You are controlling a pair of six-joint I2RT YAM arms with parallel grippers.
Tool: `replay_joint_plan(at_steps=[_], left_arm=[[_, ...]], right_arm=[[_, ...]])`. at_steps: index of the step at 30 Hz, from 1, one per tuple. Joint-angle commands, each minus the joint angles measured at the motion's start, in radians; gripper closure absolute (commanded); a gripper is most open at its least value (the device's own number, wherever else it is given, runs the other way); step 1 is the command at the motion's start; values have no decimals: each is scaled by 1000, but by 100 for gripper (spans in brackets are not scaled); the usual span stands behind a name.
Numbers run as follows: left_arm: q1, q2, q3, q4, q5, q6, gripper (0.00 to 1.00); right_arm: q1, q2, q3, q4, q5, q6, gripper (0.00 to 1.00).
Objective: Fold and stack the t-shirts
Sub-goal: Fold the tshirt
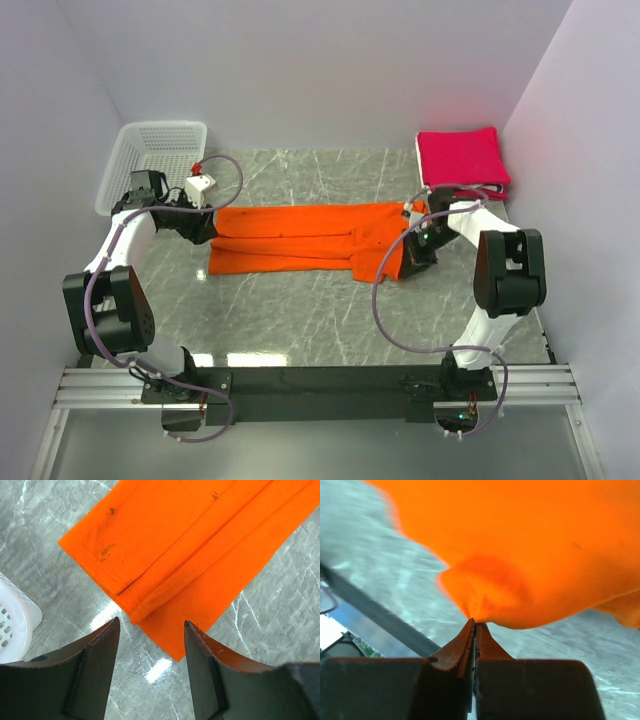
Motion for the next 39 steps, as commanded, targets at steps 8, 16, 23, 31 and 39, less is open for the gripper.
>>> replay_joint_plan(at_steps=[8, 16, 23, 31, 39], left_arm=[[-2, 25, 19, 41, 37, -40, 40], [-3, 55, 35, 50, 31, -45, 40], [-3, 78, 19, 81, -9, -40, 40], [-9, 152, 51, 112, -35, -56, 40], [-17, 134, 55, 115, -37, -62, 39]], right_arm=[[6, 27, 422, 36, -170, 21, 100], [-5, 184, 596, 160, -106, 113, 100], [-18, 221, 599, 272, -23, 197, 100], [-28, 245, 590, 271, -30, 187, 100], [-26, 227, 581, 105, -128, 112, 100]])
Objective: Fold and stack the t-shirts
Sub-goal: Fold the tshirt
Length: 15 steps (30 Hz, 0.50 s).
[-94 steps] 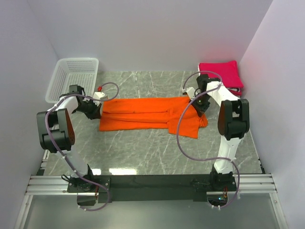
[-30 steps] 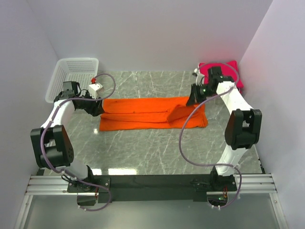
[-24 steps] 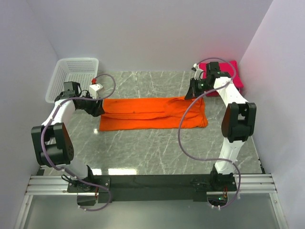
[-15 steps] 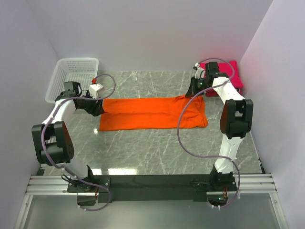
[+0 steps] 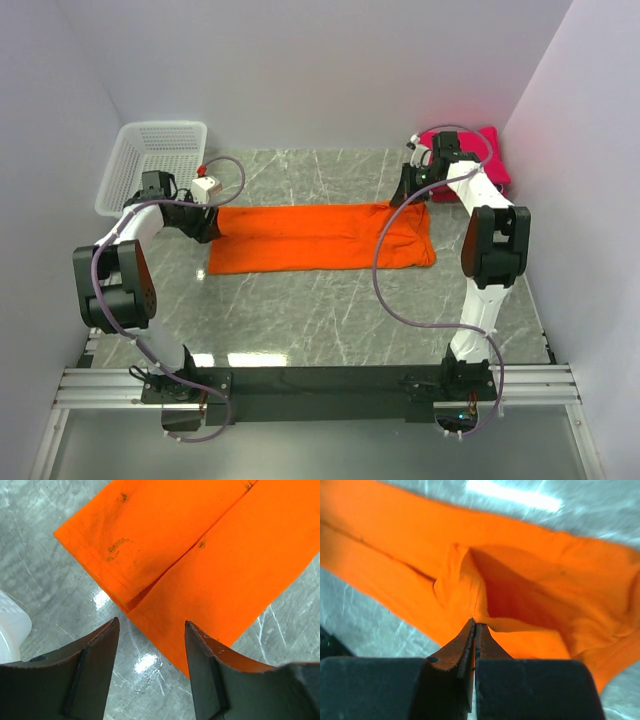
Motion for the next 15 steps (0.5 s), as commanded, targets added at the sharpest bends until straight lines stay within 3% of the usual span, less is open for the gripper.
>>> replay_joint_plan(at_steps=[1, 7, 15], left_arm=[[-7, -34, 28, 19, 10, -13, 39], [-7, -57, -11, 27, 10, -11, 39], [-17, -51, -12, 25, 1, -11, 39]], right_arm=[[-3, -38, -37, -86, -79, -63, 100], [1, -76, -193, -106, -69, -112, 100], [4, -26, -249, -123, -56, -128, 100]])
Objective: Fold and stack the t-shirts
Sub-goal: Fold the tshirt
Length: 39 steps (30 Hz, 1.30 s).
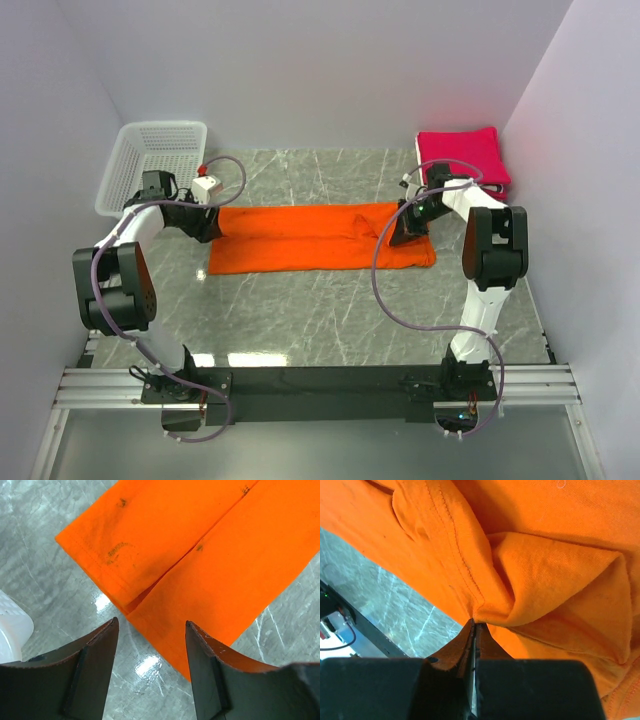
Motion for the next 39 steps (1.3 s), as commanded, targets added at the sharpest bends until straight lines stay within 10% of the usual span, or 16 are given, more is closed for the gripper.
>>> replay_joint_plan(at_steps=[1, 10, 21, 39], left_arm=[[-10, -34, -5, 14, 4, -5, 39], [-27, -31, 10, 14, 7, -25, 38], [-73, -12, 15, 55, 12, -78, 41], [-189, 253, 199, 102, -258, -105, 48]], right_arm=[[5, 0, 4, -13, -4, -24, 98], [-1, -29, 99, -169, 82, -122, 56], [42, -25, 219, -97, 85, -99, 75], [109, 168, 262, -50, 354, -29, 72]])
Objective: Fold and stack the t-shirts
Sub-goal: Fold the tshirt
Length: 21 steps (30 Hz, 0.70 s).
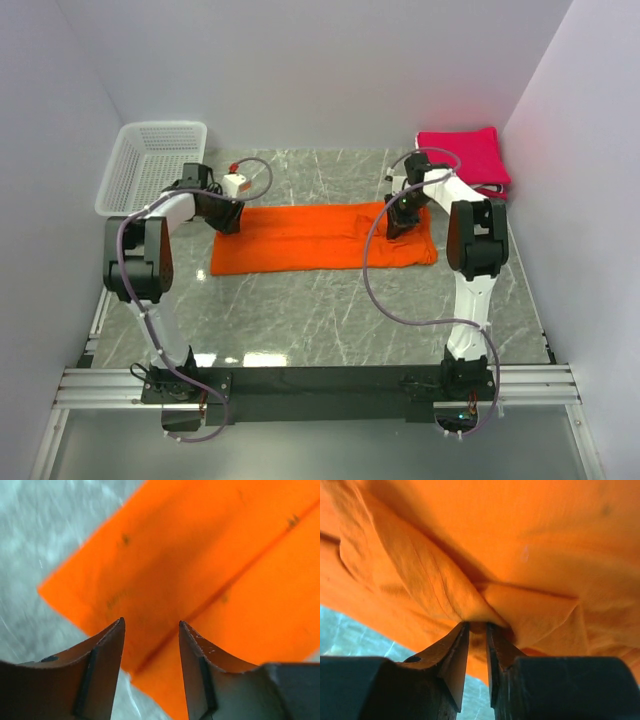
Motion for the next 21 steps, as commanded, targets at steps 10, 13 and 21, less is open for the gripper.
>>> replay_joint_plan(at_steps=[10, 13, 21], left_arm=[[-41, 43, -33, -7, -271, 127, 57], [-38, 14, -59, -15, -256, 118, 54], [-26, -106, 10, -82, -121, 92, 45]], right_arm=[[48, 35, 214, -61, 197, -78, 64], [21, -76, 151, -73, 139, -101, 54], [-125, -340, -130, -107, 14, -152, 51]])
